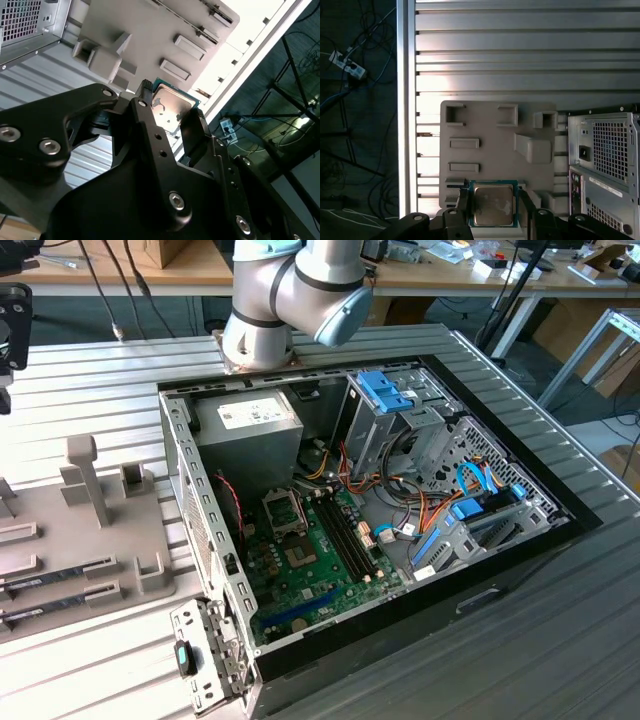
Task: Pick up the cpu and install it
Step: 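Pick up the cpu and move it towards the insertion slot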
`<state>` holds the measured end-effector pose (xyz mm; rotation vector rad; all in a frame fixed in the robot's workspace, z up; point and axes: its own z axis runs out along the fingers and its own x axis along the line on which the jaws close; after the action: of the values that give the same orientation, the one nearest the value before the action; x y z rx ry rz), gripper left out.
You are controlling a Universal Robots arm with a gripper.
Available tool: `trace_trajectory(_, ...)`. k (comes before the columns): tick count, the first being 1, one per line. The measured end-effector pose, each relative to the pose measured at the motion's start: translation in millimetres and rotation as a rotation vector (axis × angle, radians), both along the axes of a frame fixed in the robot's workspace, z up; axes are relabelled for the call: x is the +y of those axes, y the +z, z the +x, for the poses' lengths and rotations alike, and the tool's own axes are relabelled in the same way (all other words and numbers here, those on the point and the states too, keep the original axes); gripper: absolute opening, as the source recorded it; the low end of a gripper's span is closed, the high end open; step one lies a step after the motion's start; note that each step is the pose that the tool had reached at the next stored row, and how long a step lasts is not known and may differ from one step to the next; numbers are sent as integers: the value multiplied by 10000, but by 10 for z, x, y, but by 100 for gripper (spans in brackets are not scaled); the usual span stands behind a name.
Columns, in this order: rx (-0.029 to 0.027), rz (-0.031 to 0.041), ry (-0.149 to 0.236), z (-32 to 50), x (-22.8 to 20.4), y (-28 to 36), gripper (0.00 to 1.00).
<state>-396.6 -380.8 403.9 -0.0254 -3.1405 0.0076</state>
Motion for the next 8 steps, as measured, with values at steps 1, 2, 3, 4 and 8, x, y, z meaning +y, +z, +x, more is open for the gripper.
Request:
trace_trajectory(1,0,0,0,21,0,0,47)
trace_trajectory(2,1,0,0,45,0,1,47)
trace_trajectory(3,1,0,-1,57,0,1,47)
trace_trajectory(4,1,0,0,72,0,0,47)
trace_trajectory(8,0,0,0,130,0,0,47)
